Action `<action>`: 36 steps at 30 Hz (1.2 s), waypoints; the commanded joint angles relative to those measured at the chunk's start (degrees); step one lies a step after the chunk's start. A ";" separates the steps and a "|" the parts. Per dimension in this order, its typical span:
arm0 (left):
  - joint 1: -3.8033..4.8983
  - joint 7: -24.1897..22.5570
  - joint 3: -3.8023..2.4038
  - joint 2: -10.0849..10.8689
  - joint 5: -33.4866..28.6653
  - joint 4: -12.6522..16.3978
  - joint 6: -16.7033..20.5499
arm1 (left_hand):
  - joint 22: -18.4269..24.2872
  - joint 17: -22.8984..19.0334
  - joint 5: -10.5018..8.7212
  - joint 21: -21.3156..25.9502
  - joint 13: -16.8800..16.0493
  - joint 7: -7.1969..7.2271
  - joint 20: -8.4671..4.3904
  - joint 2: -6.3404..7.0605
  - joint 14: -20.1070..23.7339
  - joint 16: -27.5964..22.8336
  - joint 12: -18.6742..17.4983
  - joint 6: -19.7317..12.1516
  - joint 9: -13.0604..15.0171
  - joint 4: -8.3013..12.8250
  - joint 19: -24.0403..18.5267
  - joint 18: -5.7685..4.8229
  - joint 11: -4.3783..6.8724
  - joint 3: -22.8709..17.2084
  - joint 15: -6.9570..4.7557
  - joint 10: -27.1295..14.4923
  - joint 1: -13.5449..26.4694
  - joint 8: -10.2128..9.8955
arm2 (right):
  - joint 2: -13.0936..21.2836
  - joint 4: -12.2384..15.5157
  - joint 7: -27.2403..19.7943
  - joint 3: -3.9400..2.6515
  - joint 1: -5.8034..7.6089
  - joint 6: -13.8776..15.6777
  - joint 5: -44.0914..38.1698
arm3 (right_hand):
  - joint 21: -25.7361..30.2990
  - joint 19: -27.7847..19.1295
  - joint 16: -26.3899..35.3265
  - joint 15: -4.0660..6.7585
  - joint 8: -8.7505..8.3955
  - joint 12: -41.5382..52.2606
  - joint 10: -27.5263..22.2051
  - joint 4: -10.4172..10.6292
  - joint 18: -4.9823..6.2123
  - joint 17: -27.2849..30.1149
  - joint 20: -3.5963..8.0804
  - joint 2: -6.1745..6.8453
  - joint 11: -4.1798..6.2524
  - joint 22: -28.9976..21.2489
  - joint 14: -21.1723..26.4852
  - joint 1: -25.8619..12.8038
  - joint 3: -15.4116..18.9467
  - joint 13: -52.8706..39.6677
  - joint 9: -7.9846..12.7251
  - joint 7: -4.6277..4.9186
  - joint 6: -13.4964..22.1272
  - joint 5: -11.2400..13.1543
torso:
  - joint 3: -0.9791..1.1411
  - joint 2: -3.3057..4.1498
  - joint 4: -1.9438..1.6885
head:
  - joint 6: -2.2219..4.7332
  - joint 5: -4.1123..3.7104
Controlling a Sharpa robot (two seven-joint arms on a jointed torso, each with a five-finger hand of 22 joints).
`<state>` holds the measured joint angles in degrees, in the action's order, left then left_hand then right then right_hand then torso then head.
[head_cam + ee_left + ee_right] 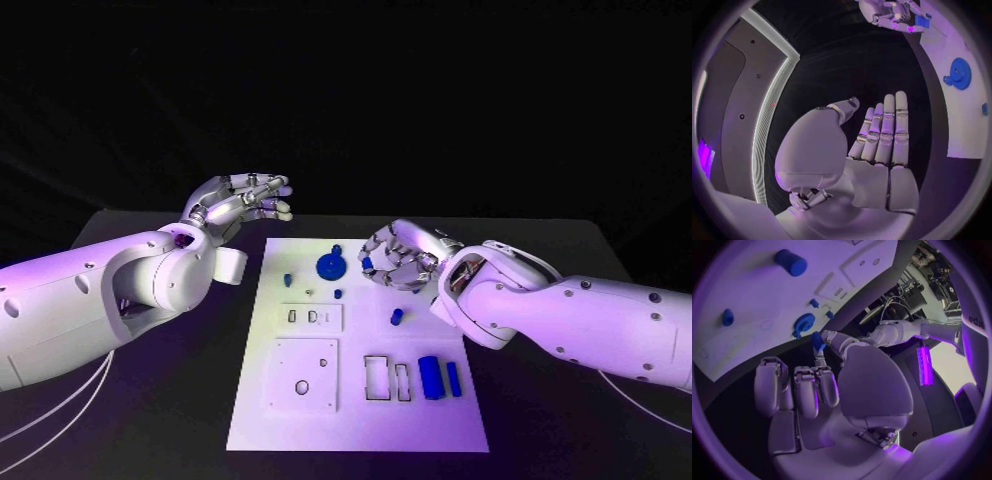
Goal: Assemble the parts on the task board
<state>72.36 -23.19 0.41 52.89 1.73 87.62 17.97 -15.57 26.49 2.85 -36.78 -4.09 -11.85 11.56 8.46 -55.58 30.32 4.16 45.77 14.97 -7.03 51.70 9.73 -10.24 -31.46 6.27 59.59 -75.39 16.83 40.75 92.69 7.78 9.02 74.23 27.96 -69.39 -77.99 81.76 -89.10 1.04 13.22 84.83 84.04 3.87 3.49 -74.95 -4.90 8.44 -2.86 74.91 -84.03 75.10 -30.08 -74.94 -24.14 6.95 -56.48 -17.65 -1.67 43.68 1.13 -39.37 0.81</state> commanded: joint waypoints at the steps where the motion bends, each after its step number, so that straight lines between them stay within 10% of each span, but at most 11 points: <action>1: 0.03 -0.44 0.00 -0.57 -0.55 -0.66 -1.20 | -0.09 0.07 0.11 -0.22 -0.08 -2.05 0.00 -0.20 0.34 0.06 -0.15 -0.35 0.06 0.18 -0.21 0.59 0.08 0.00 0.16 -0.30 0.32 -0.18 | -1.87 -0.08 4.04 0.03 -0.80 0.51 -4.15 | 0.09 -0.06 -0.14 0.45 0.66 -0.21 2.59 -0.02 -0.06 -13.28 0.20 -0.26 0.52 3.90 -5.52 -0.15 -0.49 -10.42 -0.67 0.14 -0.45 -0.15 | -0.48 -0.42 -0.31 | -0.59 1.58; 11: 0.04 -0.33 0.01 -1.27 -0.64 -1.68 -1.34 | -0.09 0.08 0.10 -0.23 -0.08 -2.05 0.01 -0.20 0.35 0.07 -0.14 -0.35 0.07 0.13 -0.23 0.59 0.07 0.04 0.17 -0.29 0.39 -0.18 | -7.12 -1.07 5.47 0.07 -3.75 1.61 -8.12 | 0.28 -0.18 -0.15 0.46 0.73 -0.29 2.54 -0.01 -0.01 -13.31 0.21 -0.25 0.55 3.74 -5.53 -0.25 -0.58 -10.35 -0.71 0.11 -0.50 -0.15 | -0.71 -0.55 -0.35 | -1.91 3.70; 36: 0.05 -0.22 0.01 -1.24 -0.65 -1.83 -1.48 | -0.09 0.08 0.10 -0.23 -0.08 -2.05 0.01 -0.20 0.35 0.07 -0.14 -0.35 0.07 0.13 -0.23 0.59 0.07 0.04 0.17 -0.29 0.39 -0.18 | -11.01 -3.46 6.80 0.19 -7.54 1.13 -13.08 | 0.37 -0.18 -0.10 0.55 0.91 -0.28 2.59 -0.22 0.02 -13.21 0.27 0.52 0.64 3.71 -5.51 -0.69 -0.81 -10.38 -0.85 0.01 -0.51 -0.10 | -0.43 -0.37 -0.23 | -3.09 4.26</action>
<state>72.37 -23.09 0.44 51.71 1.28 85.73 17.68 -15.60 26.53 2.86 -36.77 -4.09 -11.85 11.56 8.46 -55.58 30.32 4.16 45.77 14.94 -7.03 51.70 9.73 -10.24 -31.46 6.27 59.60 -75.39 16.83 29.84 89.27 13.98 9.22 66.76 29.07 -80.64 -77.76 81.75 -89.10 1.04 13.22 84.83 84.08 3.71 3.49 -74.92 -4.91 8.84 -2.49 74.92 -84.03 74.72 -30.53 -74.92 -24.14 7.18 -56.58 -17.60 -2.09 43.29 0.91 -42.37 5.00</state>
